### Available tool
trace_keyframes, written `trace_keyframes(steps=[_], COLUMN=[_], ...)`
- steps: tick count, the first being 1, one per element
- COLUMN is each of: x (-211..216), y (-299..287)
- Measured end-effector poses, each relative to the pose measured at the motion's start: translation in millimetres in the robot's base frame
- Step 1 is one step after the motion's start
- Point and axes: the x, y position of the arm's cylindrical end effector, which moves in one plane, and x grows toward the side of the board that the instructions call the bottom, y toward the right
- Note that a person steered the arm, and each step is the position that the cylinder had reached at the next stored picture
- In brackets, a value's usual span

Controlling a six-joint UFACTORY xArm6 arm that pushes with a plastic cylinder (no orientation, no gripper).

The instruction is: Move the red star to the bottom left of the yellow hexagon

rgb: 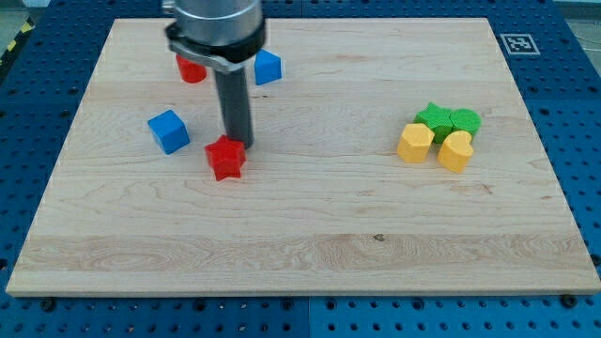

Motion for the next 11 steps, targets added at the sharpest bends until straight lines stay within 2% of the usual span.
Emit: trace_keyframes(steps=[2, 4, 5, 6, 9, 11], x=[-12.8, 30.9, 39.1, 26.0, 25.8, 40.8], y=[-42.8, -49.2, -12.5, 18.2, 118.1, 130.0])
